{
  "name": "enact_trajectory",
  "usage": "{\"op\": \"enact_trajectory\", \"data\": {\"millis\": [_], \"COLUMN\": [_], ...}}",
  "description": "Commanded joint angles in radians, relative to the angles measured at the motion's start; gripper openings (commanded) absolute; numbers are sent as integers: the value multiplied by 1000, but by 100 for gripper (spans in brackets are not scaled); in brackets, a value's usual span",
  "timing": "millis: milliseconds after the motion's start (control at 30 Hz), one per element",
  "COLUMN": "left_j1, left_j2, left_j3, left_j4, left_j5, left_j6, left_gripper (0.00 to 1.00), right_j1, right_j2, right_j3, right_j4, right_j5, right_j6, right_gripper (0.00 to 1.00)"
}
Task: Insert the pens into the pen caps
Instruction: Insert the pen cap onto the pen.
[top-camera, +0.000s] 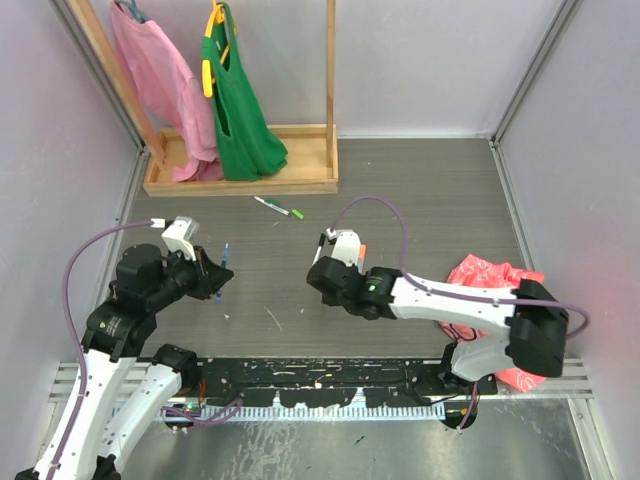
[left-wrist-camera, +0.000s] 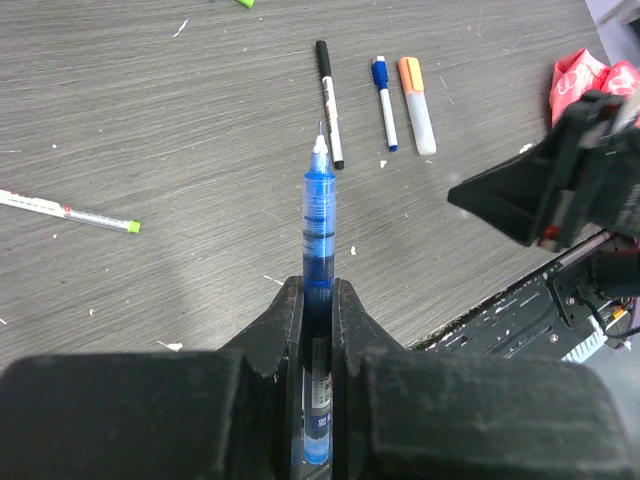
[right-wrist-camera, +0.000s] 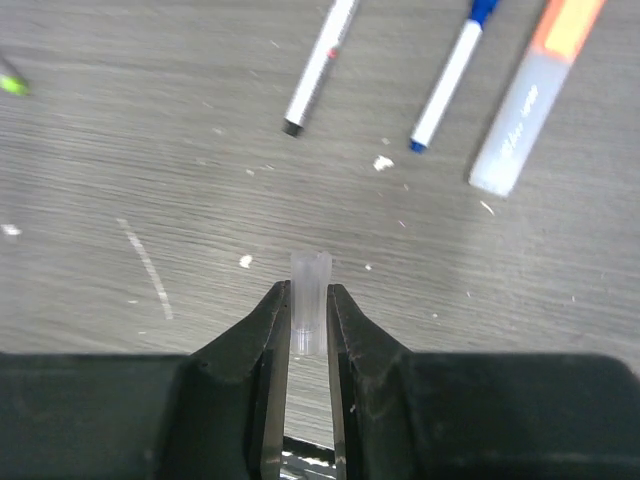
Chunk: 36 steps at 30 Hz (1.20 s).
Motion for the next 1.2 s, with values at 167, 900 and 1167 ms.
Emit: {"op": "enact_trajectory", "data": {"millis": [167,900,1167], "left_j1": [3,-560,-750], "left_j2": [-18,130,205], "left_j3": [27,-40,-111], "left_j4": [70,391,709], "left_j5": [34,-294,-294], "left_j6": [-59,-252,-260], "left_gripper": [0,0,0], "right_j1": [-8,-9,-9], "right_j2": [-234,-626,-828], "right_j3": [-5,-158,-384], "right_j4": [222,421,745], "right_j5": [-3,33,9], "right_j6": [-266,-315,-115], "right_gripper": [0,0,0]}}
